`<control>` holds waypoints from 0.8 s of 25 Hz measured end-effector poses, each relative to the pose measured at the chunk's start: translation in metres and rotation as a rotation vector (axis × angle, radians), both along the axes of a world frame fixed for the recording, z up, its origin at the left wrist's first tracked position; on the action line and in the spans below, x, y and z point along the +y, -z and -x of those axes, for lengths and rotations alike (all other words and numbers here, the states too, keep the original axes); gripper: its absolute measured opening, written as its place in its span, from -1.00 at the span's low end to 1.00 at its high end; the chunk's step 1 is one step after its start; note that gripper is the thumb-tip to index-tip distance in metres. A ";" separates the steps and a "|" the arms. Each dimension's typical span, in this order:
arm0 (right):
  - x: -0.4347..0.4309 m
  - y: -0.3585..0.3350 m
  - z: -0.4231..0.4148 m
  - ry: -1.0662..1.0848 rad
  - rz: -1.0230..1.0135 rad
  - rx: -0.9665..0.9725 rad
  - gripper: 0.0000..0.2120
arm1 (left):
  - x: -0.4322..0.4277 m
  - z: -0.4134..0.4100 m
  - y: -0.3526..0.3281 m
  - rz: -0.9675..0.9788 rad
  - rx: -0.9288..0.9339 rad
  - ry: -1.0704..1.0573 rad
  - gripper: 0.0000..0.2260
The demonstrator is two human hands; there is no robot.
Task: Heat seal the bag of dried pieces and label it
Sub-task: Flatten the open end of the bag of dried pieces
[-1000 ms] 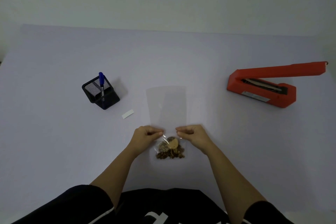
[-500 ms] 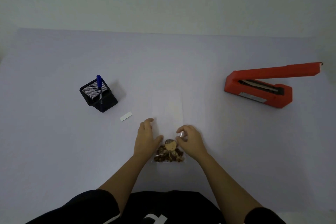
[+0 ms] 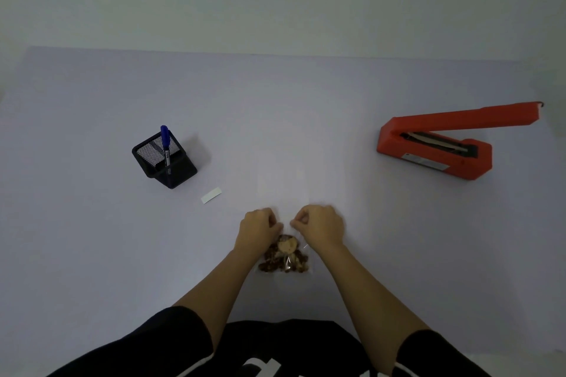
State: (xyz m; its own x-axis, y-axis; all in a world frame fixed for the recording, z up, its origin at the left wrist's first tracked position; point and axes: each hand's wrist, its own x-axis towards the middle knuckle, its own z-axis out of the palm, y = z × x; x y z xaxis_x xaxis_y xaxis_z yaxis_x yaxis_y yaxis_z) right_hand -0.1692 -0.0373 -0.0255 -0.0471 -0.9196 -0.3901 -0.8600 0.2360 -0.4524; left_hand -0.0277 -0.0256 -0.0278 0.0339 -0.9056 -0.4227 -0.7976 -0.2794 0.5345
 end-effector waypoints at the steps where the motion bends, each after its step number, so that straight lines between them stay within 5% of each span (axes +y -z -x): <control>1: 0.000 0.000 0.000 -0.020 0.004 0.032 -0.87 | -0.002 0.000 0.001 -0.024 -0.010 -0.006 -0.84; 11: 0.001 -0.002 0.010 -0.165 -0.008 0.118 -0.84 | -0.006 -0.013 0.004 -0.061 -0.026 -0.095 -0.87; 14: 0.001 0.001 0.006 -0.200 0.006 0.044 -0.90 | 0.001 -0.016 0.009 0.044 -0.001 0.026 -0.90; 20: -0.004 0.005 0.004 -0.296 0.035 -0.040 -0.67 | 0.002 -0.034 0.019 0.213 0.048 0.352 -0.74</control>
State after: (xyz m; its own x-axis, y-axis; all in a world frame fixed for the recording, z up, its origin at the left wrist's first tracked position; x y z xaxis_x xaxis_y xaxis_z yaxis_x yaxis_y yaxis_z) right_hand -0.1734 -0.0414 -0.0303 0.2401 -0.9039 -0.3540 -0.8703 -0.0388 -0.4910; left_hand 0.0063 -0.0241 -0.0472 -0.3088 -0.9258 -0.2180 -0.7976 0.1272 0.5896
